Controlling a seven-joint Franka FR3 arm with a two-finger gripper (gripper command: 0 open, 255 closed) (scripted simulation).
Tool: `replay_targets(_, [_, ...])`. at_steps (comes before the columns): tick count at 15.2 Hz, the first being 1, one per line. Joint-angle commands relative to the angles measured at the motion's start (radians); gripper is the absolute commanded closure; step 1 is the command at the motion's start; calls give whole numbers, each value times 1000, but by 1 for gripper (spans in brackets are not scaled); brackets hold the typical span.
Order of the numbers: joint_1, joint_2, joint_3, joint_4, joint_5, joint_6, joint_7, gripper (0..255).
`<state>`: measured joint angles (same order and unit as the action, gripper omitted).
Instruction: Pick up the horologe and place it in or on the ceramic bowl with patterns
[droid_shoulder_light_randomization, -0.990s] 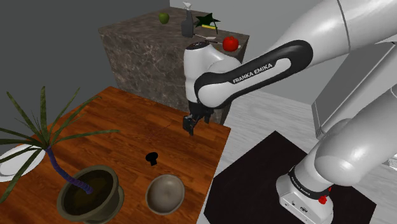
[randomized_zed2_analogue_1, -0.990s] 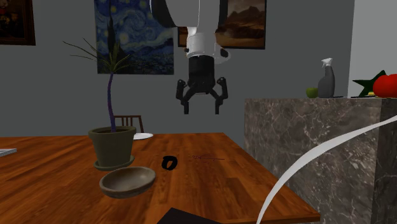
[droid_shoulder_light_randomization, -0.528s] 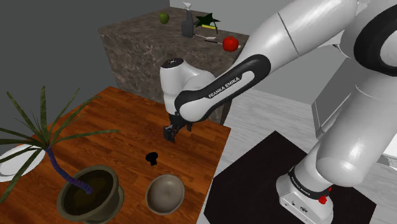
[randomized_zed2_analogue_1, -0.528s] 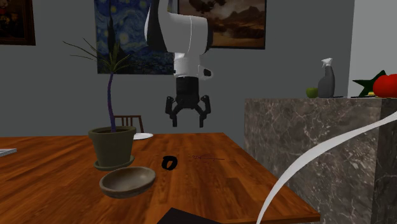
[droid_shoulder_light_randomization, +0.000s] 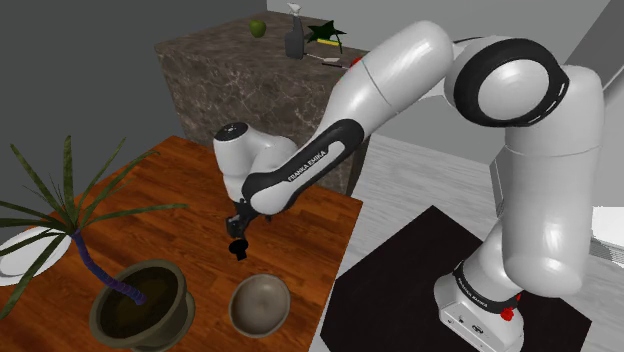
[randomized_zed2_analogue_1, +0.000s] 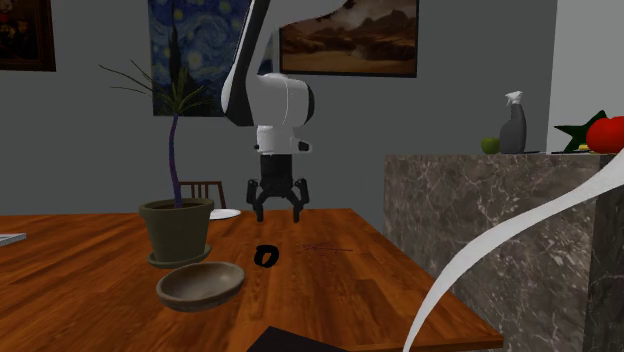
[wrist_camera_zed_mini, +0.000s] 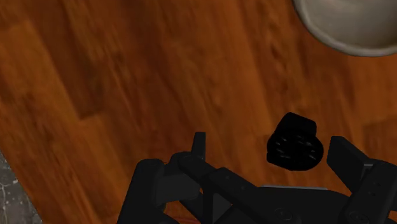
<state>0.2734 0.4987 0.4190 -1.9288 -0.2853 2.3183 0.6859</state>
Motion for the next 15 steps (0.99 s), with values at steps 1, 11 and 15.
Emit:
replay_targets(1, [36,77,-18,83,-32,-6,22,0])
replay_targets(11, [134,309,-73,312,-99,3,61,0])
replay_targets(15, [139,334,-81,317,-107,23,65,0])
